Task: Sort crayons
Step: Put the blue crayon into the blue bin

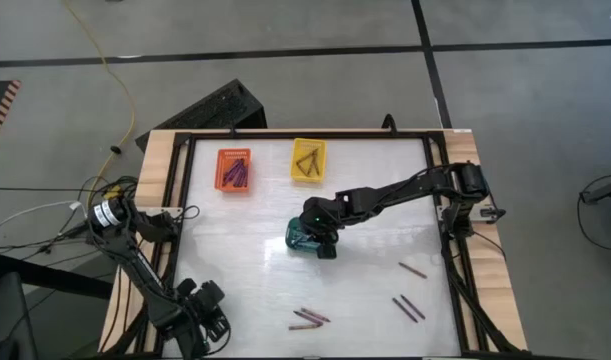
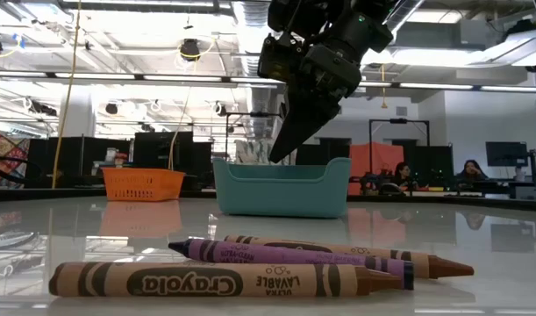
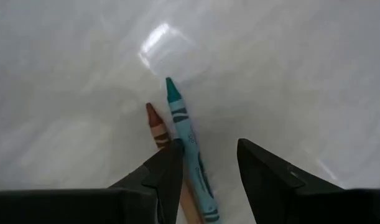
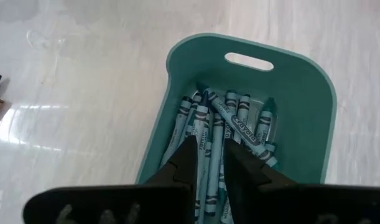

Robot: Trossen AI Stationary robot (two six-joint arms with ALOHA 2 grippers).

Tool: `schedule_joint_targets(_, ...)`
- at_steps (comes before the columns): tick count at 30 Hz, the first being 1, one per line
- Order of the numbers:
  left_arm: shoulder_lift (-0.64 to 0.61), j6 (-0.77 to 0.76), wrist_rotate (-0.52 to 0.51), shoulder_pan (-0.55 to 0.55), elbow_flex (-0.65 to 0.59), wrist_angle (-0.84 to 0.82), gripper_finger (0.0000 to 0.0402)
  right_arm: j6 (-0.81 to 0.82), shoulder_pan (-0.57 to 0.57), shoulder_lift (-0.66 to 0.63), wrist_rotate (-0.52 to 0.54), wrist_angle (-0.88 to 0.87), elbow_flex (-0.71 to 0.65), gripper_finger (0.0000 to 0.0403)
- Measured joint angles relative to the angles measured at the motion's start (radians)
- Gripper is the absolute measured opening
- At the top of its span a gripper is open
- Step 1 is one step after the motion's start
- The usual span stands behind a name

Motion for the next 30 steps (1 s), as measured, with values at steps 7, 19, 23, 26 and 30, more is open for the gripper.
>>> schedule_joint_targets(7, -0.006, 0.025, 0.010, 0.022, -0.068, 0.131, 0.0141, -0.004, 0.000, -0.001, 0.000, -0.002, 0.000, 0.0072)
schedule_joint_targets(19, -0.025, 0.114, -0.063, 0.046, -0.073, 0.179, 0.0012, -0.022, -0.003, -0.001, 0.002, 0.001, 0.000, 0.0073)
schedule_joint_targets(23, -0.025, 0.177, -0.113, 0.076, -0.073, 0.190, 0.0008, -0.026, -0.002, -0.001, 0.002, 0.001, 0.000, 0.0073)
schedule_joint_targets(26, -0.036, 0.236, -0.135, 0.099, -0.073, 0.189, 0.0003, -0.029, 0.003, -0.010, 0.005, -0.007, 0.000, 0.0073)
schedule_joint_targets(30, -0.070, 0.326, -0.178, 0.133, -0.073, 0.185, 0.0002, -0.037, 0.019, -0.051, 0.048, -0.034, 0.000, 0.0073)
